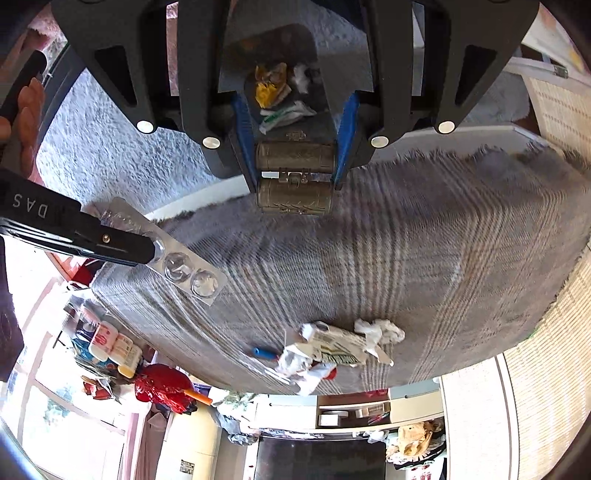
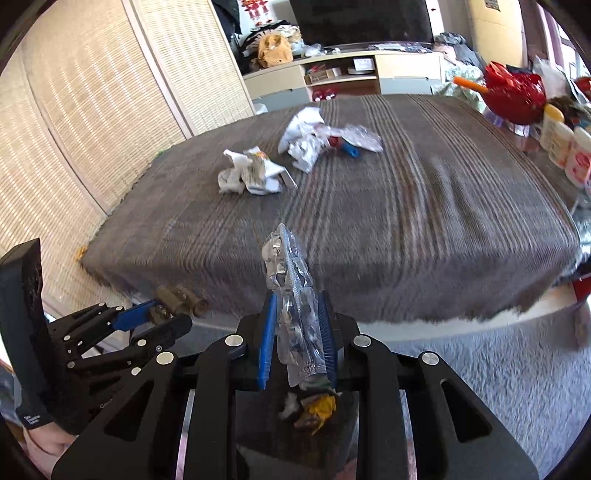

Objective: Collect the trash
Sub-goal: 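Carry cartridges and blister pack over the bin and open both tools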

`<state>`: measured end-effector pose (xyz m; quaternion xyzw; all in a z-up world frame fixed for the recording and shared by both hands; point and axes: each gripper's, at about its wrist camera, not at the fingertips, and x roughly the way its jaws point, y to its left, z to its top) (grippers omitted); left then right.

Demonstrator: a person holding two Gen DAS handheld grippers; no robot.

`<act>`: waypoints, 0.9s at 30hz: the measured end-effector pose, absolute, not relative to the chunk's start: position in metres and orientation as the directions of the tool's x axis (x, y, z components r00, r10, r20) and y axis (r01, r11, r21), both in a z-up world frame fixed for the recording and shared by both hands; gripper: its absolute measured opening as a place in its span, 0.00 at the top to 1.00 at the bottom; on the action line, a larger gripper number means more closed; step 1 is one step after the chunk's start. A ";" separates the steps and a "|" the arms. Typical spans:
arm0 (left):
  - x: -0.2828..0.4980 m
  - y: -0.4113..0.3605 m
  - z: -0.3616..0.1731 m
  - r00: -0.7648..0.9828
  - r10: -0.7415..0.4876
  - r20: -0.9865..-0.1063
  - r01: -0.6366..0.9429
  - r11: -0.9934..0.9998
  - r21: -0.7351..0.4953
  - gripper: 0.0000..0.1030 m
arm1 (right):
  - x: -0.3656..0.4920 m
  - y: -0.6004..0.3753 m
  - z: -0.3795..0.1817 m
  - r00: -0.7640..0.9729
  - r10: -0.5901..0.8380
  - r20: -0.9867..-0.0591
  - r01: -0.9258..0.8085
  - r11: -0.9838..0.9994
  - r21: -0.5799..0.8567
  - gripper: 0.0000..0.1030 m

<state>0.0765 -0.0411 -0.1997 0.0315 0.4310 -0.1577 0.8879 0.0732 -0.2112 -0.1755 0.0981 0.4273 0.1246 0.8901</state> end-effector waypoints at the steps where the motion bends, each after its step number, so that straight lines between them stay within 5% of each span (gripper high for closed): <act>1: 0.073 -0.042 -0.201 0.576 -0.255 -0.777 0.305 0.949 -0.085 0.64 | 0.069 -0.211 -0.178 0.601 0.301 -0.740 -0.134 0.951 0.278 0.77; 27: 0.040 -0.050 -0.298 0.362 -0.286 -0.887 0.271 0.943 -0.193 0.64 | 0.045 -0.196 -0.272 0.412 0.269 -0.870 -0.034 0.959 0.281 0.76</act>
